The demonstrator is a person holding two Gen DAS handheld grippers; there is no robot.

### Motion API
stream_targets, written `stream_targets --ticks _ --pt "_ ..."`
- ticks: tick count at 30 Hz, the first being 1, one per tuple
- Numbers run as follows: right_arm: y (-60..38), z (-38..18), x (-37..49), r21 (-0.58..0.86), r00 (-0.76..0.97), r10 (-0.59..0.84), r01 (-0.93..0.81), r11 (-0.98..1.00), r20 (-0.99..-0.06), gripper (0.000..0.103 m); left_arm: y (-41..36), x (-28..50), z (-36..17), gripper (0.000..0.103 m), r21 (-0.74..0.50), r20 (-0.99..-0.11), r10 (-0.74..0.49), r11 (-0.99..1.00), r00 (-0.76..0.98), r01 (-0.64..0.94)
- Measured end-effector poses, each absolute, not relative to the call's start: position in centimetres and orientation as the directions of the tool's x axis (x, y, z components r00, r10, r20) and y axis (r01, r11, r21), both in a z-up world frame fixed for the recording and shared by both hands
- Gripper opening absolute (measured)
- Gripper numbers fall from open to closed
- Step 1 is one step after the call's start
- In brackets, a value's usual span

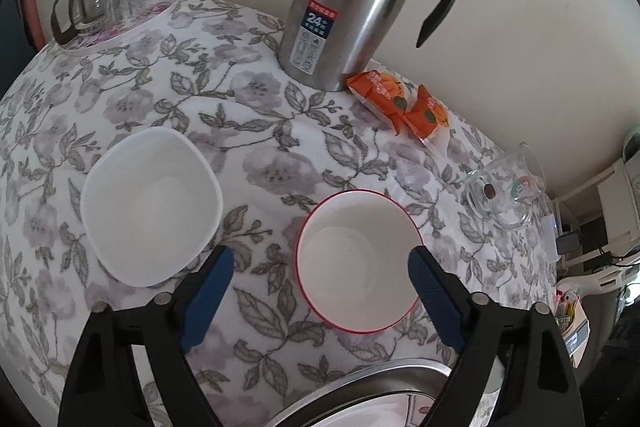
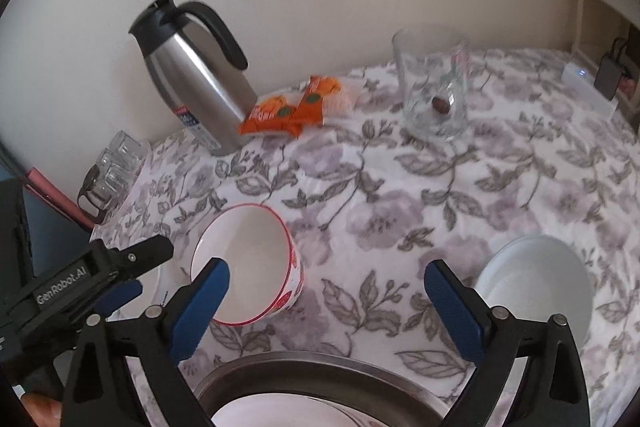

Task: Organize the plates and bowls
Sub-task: 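Move both tools to the rim of the red-rimmed strawberry bowl, then close the left tool on the bowl rim while the right tool closes beside it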

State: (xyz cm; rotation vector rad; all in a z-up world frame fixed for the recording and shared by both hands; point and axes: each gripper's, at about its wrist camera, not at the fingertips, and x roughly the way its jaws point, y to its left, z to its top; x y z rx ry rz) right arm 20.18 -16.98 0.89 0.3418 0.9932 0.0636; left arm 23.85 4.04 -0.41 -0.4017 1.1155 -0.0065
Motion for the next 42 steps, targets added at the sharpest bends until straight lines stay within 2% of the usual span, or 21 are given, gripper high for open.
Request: stream_targets --ticks 6,8,11,18,21,25,33,42 --pt "-15.5 -0.9 20.9 0.303 0.504 0.227 0.073 0.950 -0.833 0.092 3.2 24.2 -0.6 0.087 -0.312 -0.872 -0.211 0.935 0.442 -0.169" --pt "-15.1 -1.5 21.1 0.303 0.488 0.233 0.069 0.950 -0.841 0.090 3.1 24.3 -0.7 0.078 -0.313 -0.875 -0.215 0.935 0.434 -0.169" --pt "-14.8 -2.2 21.3 0.306 0.476 0.243 0.060 0.950 -0.846 0.087 3.0 24.3 -0.8 0.077 -0.319 -0.877 -0.225 0.933 0.424 -0.165" --pt "-14.1 -3.7 21.9 0.326 0.442 0.273 0.047 0.944 -0.855 0.066 2.9 24.4 -1.0 0.067 -0.330 -0.877 -0.242 0.931 0.414 -0.156" --pt "-14.1 -4.4 22.1 0.326 0.423 0.272 0.060 0.944 -0.864 0.054 2.9 24.5 -1.7 0.057 -0.339 -0.883 -0.253 0.926 0.395 -0.165" --pt "-14.3 -4.8 22.0 0.357 0.422 0.302 0.056 0.933 -0.855 0.046 2.8 24.6 -2.4 0.052 -0.339 -0.888 -0.256 0.926 0.381 -0.169" --pt "-14.8 -4.9 22.0 0.372 0.427 0.312 0.062 0.926 -0.849 0.045 2.6 25.0 -3.7 0.044 -0.332 -0.890 -0.251 0.929 0.381 -0.163" --pt "-14.9 -5.2 21.9 0.399 0.435 0.336 0.059 0.915 -0.835 0.044 3.4 25.5 -5.3 0.025 -0.329 -0.885 -0.228 0.923 0.405 -0.199"
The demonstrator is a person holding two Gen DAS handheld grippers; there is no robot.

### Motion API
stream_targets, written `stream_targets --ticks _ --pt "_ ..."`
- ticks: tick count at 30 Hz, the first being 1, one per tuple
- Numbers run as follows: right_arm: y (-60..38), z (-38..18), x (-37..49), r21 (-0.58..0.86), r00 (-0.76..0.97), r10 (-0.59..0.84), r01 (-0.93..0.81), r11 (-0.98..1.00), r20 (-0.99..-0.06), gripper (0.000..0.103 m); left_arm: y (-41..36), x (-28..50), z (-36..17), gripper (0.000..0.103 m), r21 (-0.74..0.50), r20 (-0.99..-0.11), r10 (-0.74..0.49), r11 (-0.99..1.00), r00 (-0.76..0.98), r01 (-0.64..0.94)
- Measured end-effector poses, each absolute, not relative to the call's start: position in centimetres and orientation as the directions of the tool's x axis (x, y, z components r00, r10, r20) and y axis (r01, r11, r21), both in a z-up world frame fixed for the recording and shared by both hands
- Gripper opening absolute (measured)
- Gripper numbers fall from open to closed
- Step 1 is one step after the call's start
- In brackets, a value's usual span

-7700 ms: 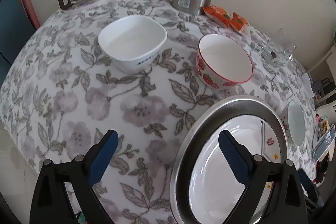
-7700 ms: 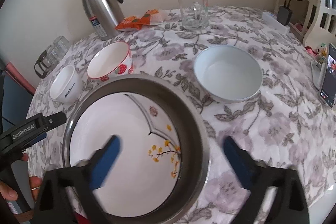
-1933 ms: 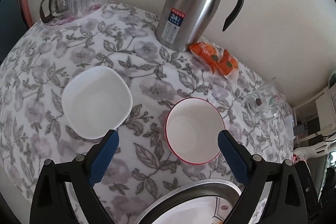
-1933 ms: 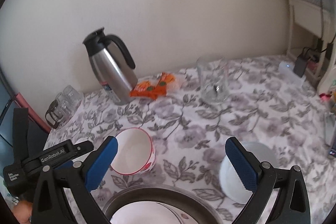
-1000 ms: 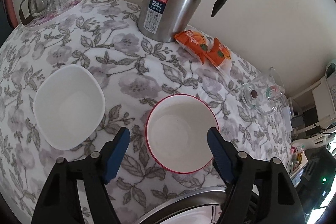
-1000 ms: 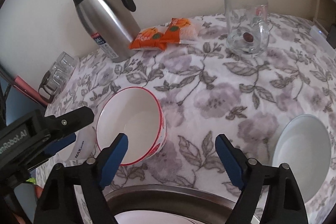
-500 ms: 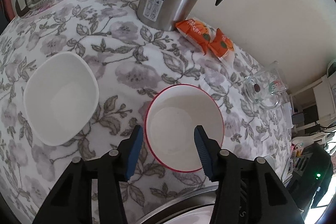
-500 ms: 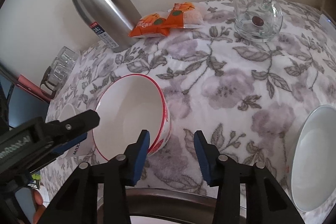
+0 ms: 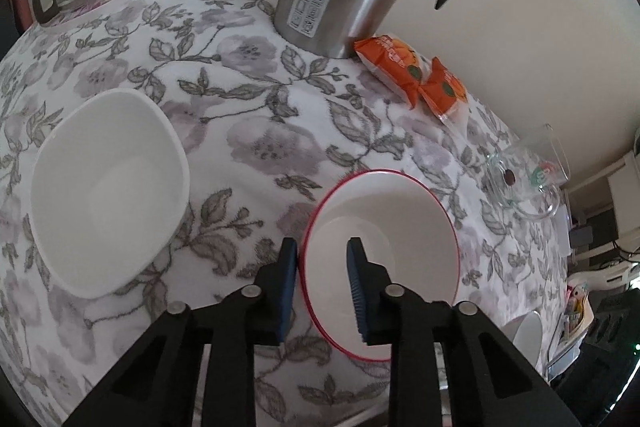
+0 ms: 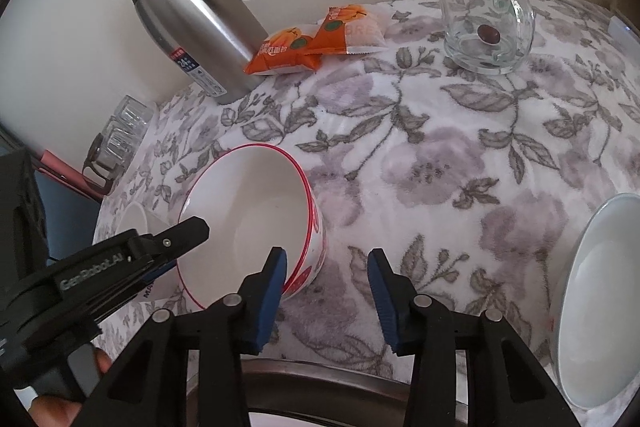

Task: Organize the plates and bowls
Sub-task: 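Close the left tool on the bowl rim while the right tool closes beside it, then lift the strawberry bowl with both tools and carry it over the steel basin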

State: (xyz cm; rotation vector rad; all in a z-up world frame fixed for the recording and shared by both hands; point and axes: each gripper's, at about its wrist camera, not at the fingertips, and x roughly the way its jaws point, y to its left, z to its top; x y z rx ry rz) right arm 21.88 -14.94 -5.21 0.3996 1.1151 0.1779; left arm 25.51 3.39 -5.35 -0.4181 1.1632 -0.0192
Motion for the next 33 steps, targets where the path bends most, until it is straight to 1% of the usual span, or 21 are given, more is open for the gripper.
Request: stream_targets --ticks 6,9,13,18,19,23,33 --pt "-14.4 -5.3 22.0 0.403 0.439 0.341 0.054 0.914 -0.832 0.037 3.1 26.0 -5.8 0.024 -0.313 -0.887 -0.212 0.929 0.410 -0.197" --pt "-14.1 -5.6 22.2 0.408 0.438 0.345 0.054 0.911 -0.830 0.035 3.2 26.3 -6.1 0.024 -0.320 -0.882 -0.217 0.927 0.418 -0.196" --pt "-13.8 -5.6 22.3 0.406 0.438 0.346 0.047 0.913 -0.829 0.029 3.4 26.7 -6.5 0.024 -0.336 -0.879 -0.230 0.920 0.417 -0.201" --pt "-13.3 -5.9 22.4 0.415 0.429 0.361 0.036 0.909 -0.828 0.029 3.5 26.9 -6.7 0.024 -0.345 -0.877 -0.241 0.917 0.416 -0.197" --pt "-13.2 -6.0 22.4 0.423 0.424 0.370 0.033 0.906 -0.826 0.027 3.4 26.9 -6.7 0.024 -0.347 -0.876 -0.243 0.917 0.416 -0.195" --pt "-12.8 -6.0 22.3 0.398 0.425 0.350 0.026 0.917 -0.835 0.027 3.2 26.8 -6.2 0.024 -0.344 -0.875 -0.245 0.922 0.418 -0.179" --pt "-13.2 -5.4 22.1 0.398 0.440 0.350 0.019 0.917 -0.827 0.027 2.7 26.5 -5.4 0.024 -0.331 -0.870 -0.237 0.931 0.433 -0.155"
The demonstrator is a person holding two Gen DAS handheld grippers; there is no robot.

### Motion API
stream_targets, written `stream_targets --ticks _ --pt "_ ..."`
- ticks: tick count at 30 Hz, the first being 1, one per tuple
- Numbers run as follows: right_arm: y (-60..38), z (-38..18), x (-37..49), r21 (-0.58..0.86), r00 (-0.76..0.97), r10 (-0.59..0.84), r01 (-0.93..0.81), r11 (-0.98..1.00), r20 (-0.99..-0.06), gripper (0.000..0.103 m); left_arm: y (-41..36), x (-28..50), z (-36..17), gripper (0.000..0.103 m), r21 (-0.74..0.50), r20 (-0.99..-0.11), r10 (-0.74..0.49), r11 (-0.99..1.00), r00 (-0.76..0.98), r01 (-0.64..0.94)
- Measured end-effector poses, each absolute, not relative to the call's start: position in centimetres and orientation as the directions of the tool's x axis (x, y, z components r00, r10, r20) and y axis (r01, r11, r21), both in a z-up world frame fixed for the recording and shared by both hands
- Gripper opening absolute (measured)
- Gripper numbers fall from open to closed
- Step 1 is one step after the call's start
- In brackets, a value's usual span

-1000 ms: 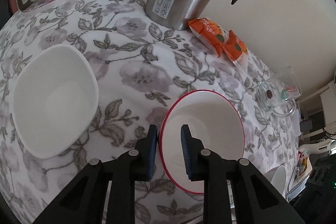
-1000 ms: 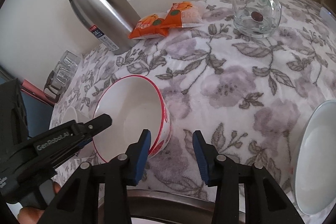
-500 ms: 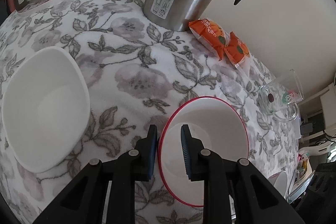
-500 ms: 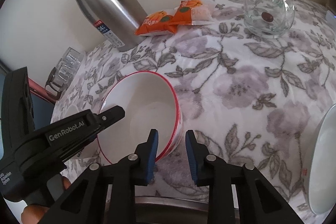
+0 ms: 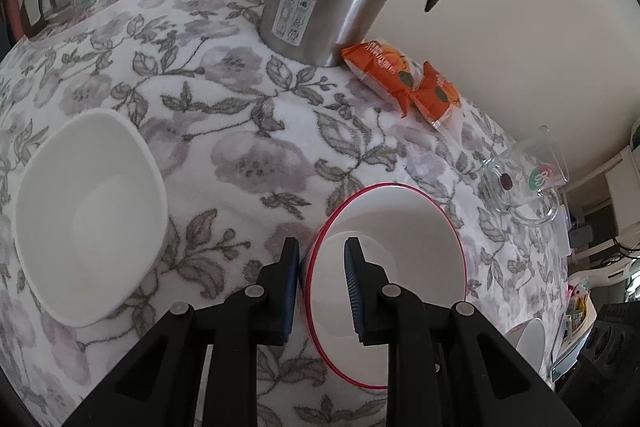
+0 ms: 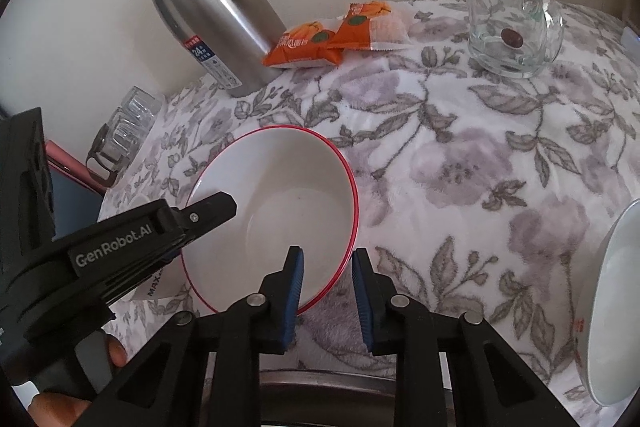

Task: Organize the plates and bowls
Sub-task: 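Lift the strawberry bowl with both tools and carry it over the steel basin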

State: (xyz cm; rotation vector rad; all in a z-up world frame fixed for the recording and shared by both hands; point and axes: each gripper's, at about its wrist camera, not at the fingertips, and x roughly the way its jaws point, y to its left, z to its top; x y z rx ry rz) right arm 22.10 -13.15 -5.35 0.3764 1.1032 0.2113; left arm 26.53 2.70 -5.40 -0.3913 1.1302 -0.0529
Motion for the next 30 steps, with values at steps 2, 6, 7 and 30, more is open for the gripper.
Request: stream_targets --ticks 2,6,7,30 --pt "-13.4 -5.0 22.0 0.398 0.444 0.348 0.020 0.917 -0.825 0.027 2.4 26.4 -4.9 0.024 -0.329 -0.867 -0.237 0.933 0.439 -0.145" --pt "-13.8 -3.9 21.8 0.403 0.463 0.347 0.025 0.915 -0.816 0.027 2.1 26.2 -3.7 0.024 -0.340 -0.858 -0.249 0.931 0.450 -0.133" --pt "-13.9 -3.5 21.8 0.405 0.470 0.347 0.023 0.914 -0.811 0.027 2.1 26.1 -3.3 0.024 -0.346 -0.855 -0.254 0.929 0.453 -0.131" --pt "-17.3 9.4 15.0 0.407 0.649 0.321 -0.019 0.913 -0.689 0.027 0.3 19.5 9.4 0.024 -0.439 -0.741 -0.349 0.898 0.573 -0.021"
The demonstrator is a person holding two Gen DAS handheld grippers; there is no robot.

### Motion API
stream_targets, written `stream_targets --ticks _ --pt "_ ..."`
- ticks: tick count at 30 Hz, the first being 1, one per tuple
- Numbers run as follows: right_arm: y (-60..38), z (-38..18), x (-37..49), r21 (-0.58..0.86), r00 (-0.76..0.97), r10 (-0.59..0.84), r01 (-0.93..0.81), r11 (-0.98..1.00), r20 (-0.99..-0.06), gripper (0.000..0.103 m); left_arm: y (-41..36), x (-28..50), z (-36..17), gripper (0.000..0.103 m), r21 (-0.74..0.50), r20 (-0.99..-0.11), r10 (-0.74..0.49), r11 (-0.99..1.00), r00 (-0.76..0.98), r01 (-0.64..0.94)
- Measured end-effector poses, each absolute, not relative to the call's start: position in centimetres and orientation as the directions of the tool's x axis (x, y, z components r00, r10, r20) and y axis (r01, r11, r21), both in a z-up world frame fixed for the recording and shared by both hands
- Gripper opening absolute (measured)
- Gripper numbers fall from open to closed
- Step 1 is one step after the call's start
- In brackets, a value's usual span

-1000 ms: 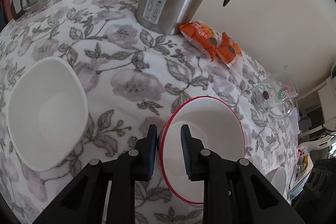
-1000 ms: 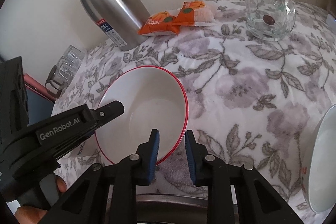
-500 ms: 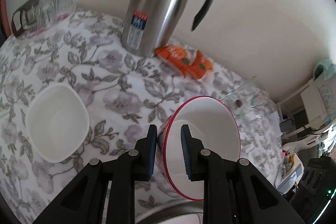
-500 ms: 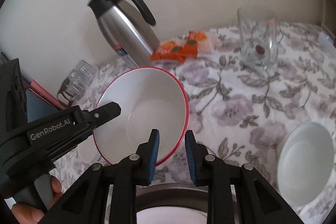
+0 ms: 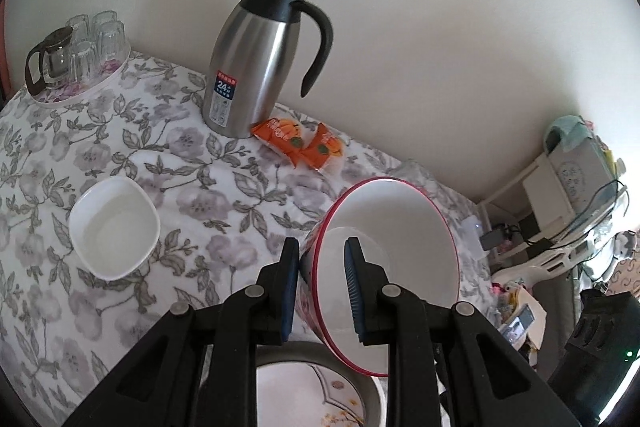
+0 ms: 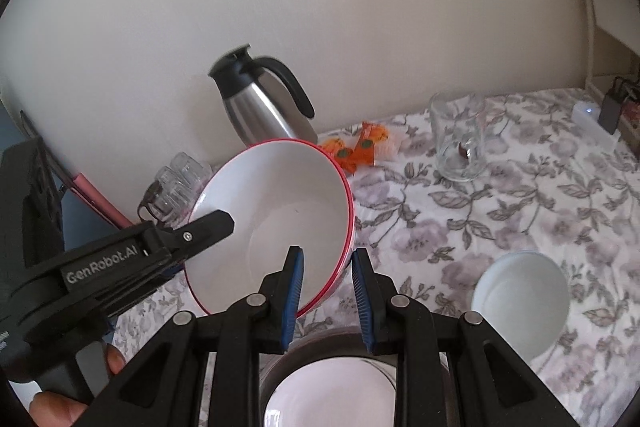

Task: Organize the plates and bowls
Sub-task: 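Lift the strawberry bowl with both tools and carry it over the steel basin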

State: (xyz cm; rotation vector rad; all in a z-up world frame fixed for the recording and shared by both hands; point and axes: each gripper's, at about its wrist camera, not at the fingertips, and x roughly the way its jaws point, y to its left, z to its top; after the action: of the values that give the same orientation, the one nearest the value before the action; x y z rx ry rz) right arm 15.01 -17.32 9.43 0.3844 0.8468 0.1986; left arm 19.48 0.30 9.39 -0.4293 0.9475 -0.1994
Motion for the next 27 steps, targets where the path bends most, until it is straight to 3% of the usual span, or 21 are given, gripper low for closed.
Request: stream_targets --ticks 13,27 --pt "-17.3 13.1 10.2 0.414 0.671 0.328 -0.035 0.910 -0.664 0.027 0.9 14.8 12.0 0.024 -0.458 -0.710 -0.377 0.889 0.595 0.016" --pt "-16.9 11.6 7.1 0.395 0.631 0.316 -0.016 0.918 -0.708 0.027 1.0 11.6 10.1 0.024 -0.438 -0.743 -0.369 0.899 0.558 0.011"
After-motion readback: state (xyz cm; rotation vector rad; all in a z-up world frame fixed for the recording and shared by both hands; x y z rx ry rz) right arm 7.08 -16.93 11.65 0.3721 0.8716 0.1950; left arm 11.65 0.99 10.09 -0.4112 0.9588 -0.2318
